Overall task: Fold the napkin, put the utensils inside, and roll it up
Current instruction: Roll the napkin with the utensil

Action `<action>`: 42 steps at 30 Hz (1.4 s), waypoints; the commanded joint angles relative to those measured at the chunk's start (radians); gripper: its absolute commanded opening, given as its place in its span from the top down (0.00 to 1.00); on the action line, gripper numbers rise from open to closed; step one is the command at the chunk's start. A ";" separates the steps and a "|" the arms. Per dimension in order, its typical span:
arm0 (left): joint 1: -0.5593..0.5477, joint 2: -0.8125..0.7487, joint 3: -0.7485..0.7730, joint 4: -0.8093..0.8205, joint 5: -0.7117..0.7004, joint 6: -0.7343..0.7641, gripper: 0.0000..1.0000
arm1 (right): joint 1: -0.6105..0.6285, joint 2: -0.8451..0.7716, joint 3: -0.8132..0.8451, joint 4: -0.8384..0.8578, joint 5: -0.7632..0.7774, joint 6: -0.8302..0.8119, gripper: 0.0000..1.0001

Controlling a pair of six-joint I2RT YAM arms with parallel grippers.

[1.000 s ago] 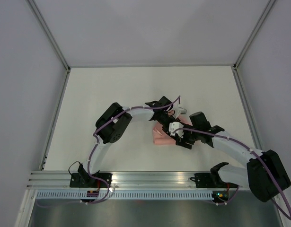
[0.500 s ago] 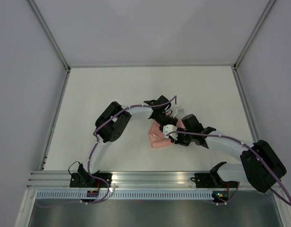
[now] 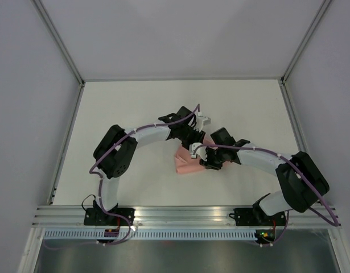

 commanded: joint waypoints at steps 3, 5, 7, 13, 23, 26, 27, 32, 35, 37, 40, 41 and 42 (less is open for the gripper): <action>0.049 -0.224 -0.074 0.073 -0.240 -0.062 0.62 | -0.008 0.111 0.088 -0.194 -0.065 0.005 0.78; 0.056 -0.284 -0.154 0.136 -0.303 -0.075 0.61 | -0.016 0.161 0.143 -0.241 -0.069 0.014 0.78; 0.062 -0.381 -0.209 0.180 -0.363 -0.084 0.61 | -0.033 0.226 0.191 -0.317 -0.095 0.005 0.78; 0.066 -0.608 -0.431 0.336 -0.532 -0.090 0.56 | -0.097 0.373 0.367 -0.490 -0.171 -0.044 0.78; 0.046 -0.791 -0.680 0.536 -0.560 -0.059 0.57 | -0.136 0.485 0.456 -0.582 -0.243 -0.104 0.78; 0.014 -0.874 -0.781 0.653 -0.604 -0.024 0.56 | -0.148 0.528 0.479 -0.599 -0.257 -0.118 0.78; -0.013 -0.900 -0.803 0.677 -0.618 0.011 0.56 | -0.155 0.542 0.487 -0.615 -0.263 -0.124 0.78; -0.176 -0.895 -0.864 0.771 -0.725 0.193 0.55 | -0.186 0.617 0.547 -0.659 -0.297 -0.154 0.78; -0.275 -0.823 -0.849 0.782 -0.745 0.292 0.53 | -0.198 0.648 0.573 -0.672 -0.303 -0.159 0.78; -0.328 -0.779 -0.820 0.779 -0.761 0.347 0.52 | -0.208 0.666 0.584 -0.680 -0.305 -0.159 0.78; -0.372 -0.681 -0.774 0.768 -0.750 0.399 0.52 | -0.218 0.683 0.602 -0.695 -0.309 -0.167 0.78; -0.381 -0.638 -0.763 0.770 -0.750 0.410 0.51 | -0.220 0.686 0.605 -0.695 -0.309 -0.168 0.78; -0.394 -0.610 -0.753 0.770 -0.741 0.430 0.51 | -0.221 0.688 0.607 -0.698 -0.309 -0.170 0.78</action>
